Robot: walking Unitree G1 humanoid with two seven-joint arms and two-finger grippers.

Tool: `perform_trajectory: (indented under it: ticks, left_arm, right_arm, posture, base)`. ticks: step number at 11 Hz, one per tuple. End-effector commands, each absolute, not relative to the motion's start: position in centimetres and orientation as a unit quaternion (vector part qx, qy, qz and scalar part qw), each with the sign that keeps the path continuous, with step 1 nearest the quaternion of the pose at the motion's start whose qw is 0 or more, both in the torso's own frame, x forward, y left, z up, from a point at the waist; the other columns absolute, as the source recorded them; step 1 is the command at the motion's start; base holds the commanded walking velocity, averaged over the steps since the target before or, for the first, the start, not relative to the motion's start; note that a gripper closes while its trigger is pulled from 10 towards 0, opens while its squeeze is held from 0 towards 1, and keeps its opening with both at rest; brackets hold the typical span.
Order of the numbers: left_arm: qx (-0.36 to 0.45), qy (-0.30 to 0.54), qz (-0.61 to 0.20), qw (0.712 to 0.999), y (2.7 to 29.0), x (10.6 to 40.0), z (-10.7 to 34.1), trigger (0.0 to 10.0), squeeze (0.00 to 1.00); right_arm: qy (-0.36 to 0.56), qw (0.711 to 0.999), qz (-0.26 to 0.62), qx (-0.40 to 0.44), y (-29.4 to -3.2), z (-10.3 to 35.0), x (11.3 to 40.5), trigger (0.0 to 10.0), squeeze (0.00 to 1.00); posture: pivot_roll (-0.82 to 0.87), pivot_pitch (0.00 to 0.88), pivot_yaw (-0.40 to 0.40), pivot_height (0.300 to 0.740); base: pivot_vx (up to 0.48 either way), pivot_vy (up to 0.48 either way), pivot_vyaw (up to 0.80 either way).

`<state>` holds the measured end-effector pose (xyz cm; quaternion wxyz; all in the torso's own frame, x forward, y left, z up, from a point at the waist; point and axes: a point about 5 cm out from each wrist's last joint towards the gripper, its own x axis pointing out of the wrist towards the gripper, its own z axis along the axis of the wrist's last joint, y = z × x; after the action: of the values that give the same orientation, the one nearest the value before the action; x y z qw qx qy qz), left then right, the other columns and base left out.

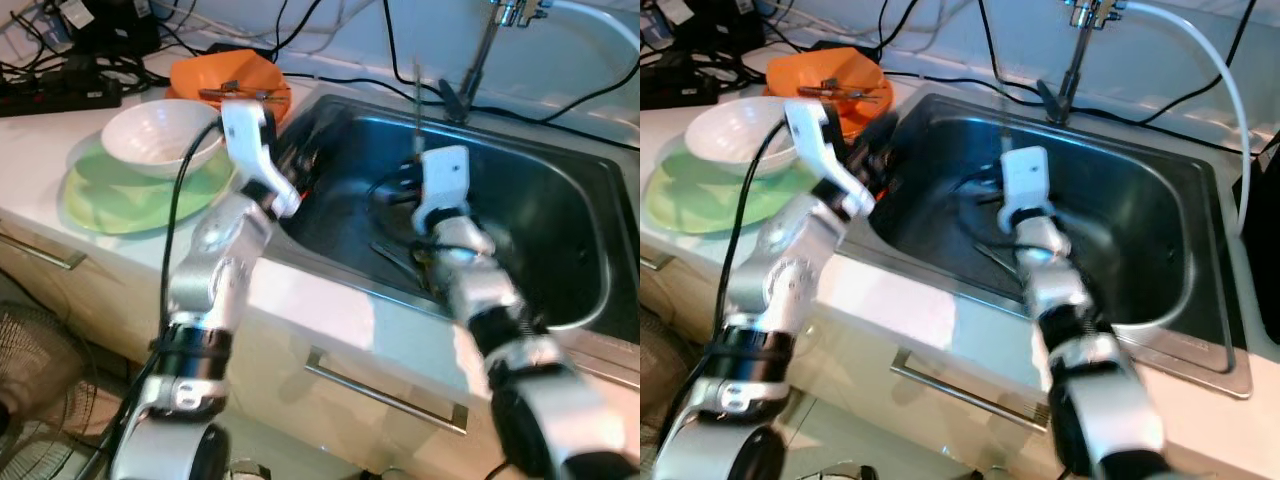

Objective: Kitchen organization

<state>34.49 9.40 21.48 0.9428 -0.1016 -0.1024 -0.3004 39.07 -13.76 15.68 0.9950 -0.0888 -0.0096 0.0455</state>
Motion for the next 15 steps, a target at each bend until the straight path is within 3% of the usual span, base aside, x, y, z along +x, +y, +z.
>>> perform_trajectory:
  ticks: [1,5,6,11,12,15]
  left_arm:
    - [-0.078,-0.067,-0.298,0.949,9.0,34.4,20.0,10.0,0.00]
    - [0.000,0.025,-0.321,0.947,7.4,33.3,16.2,10.0,0.00]
    - [0.002,0.027,-0.326,0.945,7.2,33.2,16.1,10.0,0.00]
    - [0.003,0.038,-0.329,0.943,6.7,32.9,15.6,10.0,0.00]
    - [-0.003,0.017,-0.322,0.946,6.7,32.9,16.0,10.0,0.00]
    - [0.000,-0.030,-0.261,0.965,7.8,33.7,16.5,10.0,0.00]
  right_arm:
    - [0.009,0.996,0.028,-0.082,-14.4,15.6,39.3,10.0,0.00]
    - [0.131,0.987,0.043,-0.086,-14.0,13.4,39.6,10.0,0.00]
    - [0.143,0.985,0.051,-0.084,-13.8,13.0,39.5,10.0,1.00]
    - [0.150,0.983,0.056,-0.085,-13.4,12.1,39.0,10.0,1.00]
    - [0.074,0.991,0.057,-0.101,-13.2,14.1,39.6,10.0,0.00]
    - [-0.122,0.990,0.055,-0.034,-13.3,18.2,38.7,10.0,0.00]
  posture:
    - [0.05,0.068,-0.025,0.740]
    - [0.07,0.069,-0.041,0.740]
    - [0.07,0.069,-0.045,0.740]
    - [0.06,0.055,-0.050,0.740]
    - [0.06,0.050,-0.049,0.740]
    - [0.03,0.041,-0.046,0.740]
  base:
    - [0.000,0.000,0.00]
    - [0.000,0.000,0.00]
    - [0.000,0.000,0.00]
    - [0.000,0.000,0.00]
    - [0.000,0.000,0.00]
    - [0.000,0.000,0.00]
